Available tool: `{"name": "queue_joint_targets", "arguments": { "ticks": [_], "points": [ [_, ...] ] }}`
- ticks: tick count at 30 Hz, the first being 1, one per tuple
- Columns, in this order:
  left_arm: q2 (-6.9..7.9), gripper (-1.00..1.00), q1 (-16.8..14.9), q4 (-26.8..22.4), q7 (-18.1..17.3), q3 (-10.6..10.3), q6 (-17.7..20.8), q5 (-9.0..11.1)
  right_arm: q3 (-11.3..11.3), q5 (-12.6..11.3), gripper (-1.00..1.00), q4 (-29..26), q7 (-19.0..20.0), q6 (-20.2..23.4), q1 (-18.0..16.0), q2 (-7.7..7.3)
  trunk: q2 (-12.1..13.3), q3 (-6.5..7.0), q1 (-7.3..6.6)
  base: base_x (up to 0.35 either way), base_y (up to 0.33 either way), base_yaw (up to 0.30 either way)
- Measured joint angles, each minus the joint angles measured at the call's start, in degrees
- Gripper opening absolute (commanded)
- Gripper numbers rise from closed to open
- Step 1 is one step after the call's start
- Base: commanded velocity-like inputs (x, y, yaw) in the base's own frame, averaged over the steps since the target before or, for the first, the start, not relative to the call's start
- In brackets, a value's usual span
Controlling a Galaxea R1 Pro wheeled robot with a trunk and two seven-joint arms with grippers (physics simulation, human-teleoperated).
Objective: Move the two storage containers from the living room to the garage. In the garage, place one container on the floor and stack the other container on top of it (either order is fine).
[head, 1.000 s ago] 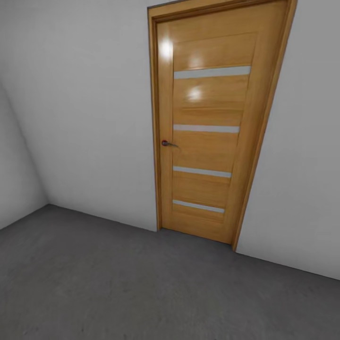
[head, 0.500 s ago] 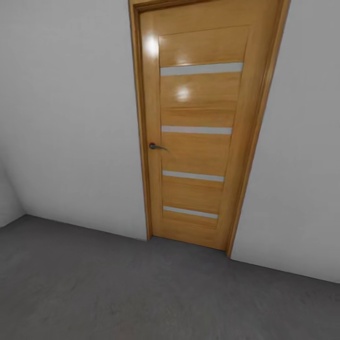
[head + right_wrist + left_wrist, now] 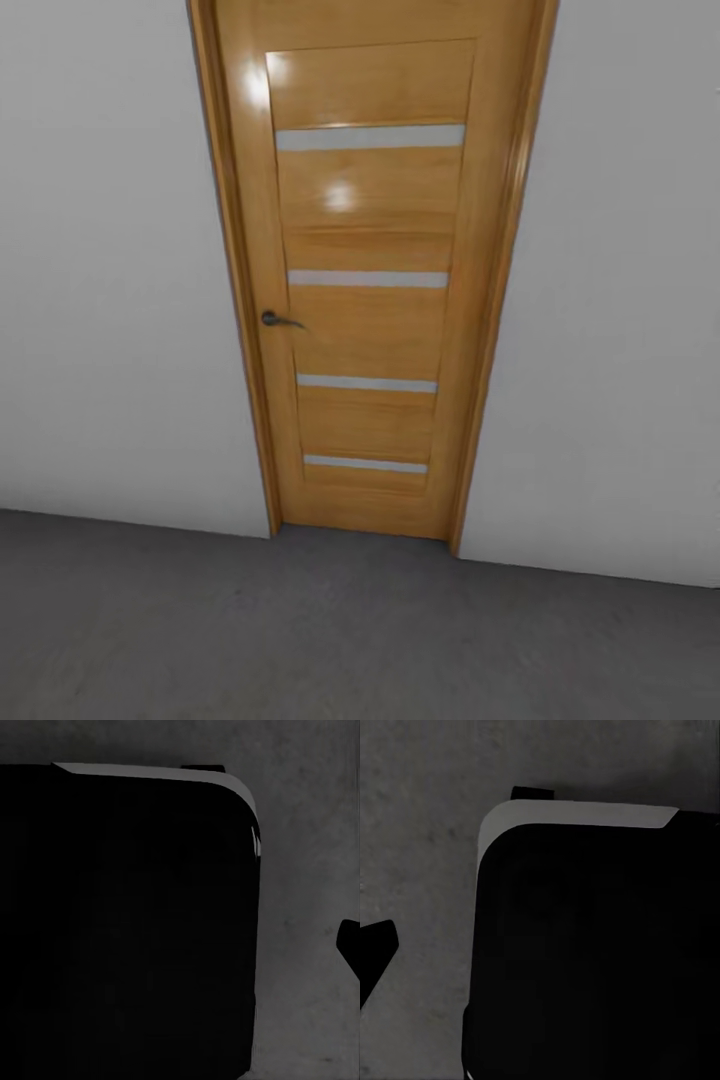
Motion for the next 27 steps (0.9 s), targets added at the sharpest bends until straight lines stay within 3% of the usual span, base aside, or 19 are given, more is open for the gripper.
{"name": "queue_joint_targets", "arguments": {
  "ticks": [7, 27],
  "points": [
    [0.00, 1.00, 0.0, 0.0, 0.0, 0.0, 0.0, 0.0, 0.2, 0.2, 1.00, 0.0, 0.0, 0.0, 0.0, -0.10, 0.0, 0.00, 0.00, 0.322, 0.107, -0.098],
    [0.07, 1.00, 0.0, 0.0, 0.0, 0.0, -0.1, 0.0, 0.6, 0.4, 1.00, 0.0, 0.0, -0.1, 0.0, -0.27, 0.0, 0.00, 0.00, 0.322, 0.156, -0.003]
  ]
}}
